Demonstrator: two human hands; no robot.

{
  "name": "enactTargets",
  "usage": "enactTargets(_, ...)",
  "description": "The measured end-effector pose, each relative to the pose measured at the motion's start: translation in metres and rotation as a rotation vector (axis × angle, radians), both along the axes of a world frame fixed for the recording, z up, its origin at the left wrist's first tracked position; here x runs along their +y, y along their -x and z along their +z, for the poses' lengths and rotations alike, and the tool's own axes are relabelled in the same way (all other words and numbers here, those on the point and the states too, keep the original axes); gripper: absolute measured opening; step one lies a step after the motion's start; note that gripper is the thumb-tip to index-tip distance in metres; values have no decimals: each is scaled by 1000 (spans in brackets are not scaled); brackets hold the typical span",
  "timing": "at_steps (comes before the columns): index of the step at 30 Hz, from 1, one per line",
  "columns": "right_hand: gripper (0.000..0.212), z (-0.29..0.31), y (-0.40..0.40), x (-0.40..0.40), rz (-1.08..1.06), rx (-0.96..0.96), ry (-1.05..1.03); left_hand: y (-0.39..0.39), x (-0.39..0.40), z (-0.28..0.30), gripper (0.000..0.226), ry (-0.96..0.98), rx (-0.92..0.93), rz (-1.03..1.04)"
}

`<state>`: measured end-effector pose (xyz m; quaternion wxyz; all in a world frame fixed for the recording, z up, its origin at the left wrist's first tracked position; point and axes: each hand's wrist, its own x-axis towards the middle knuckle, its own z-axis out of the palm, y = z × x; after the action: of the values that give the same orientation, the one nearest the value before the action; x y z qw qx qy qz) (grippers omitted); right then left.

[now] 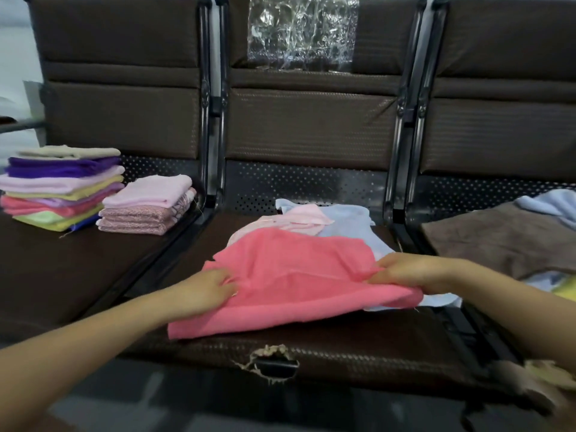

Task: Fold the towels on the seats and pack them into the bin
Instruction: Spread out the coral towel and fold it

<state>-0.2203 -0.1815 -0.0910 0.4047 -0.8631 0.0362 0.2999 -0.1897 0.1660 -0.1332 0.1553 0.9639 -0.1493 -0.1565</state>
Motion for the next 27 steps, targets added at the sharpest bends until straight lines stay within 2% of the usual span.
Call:
enactTargets(2, 13, 7, 7, -4, 45, 48, -46, 7, 6, 13, 29, -30, 1, -182)
enactTargets(4, 22, 20, 9, -9, 46, -20, -66, 4, 13, 31, 32, 2, -72, -240)
enactTargets(8, 22, 28, -6, -12, -148, -310, -147, -27, 24, 48, 36, 69, -329, -163)
enactTargets(13, 27, 2, -42, -2, -317, -477, -90, -71, 16, 36, 39, 31, -371, -76)
enactTargets(16, 37, -16, -69, 3, -396, -531, -49, -87, 5, 30, 38, 55, -319, -27)
enactTargets(19, 25, -29, -93, 10, -386, -563, 24, -93, -4, 20, 31, 74, -231, 46)
enactTargets(24, 18, -51, -120, 10, -290, -420, 176, -109, -2, 0, 20, 176, -14, 111)
enactTargets(27, 28, -53, -117, 4, -304, -382, 84, -110, -3, 0, 18, 300, 86, 107)
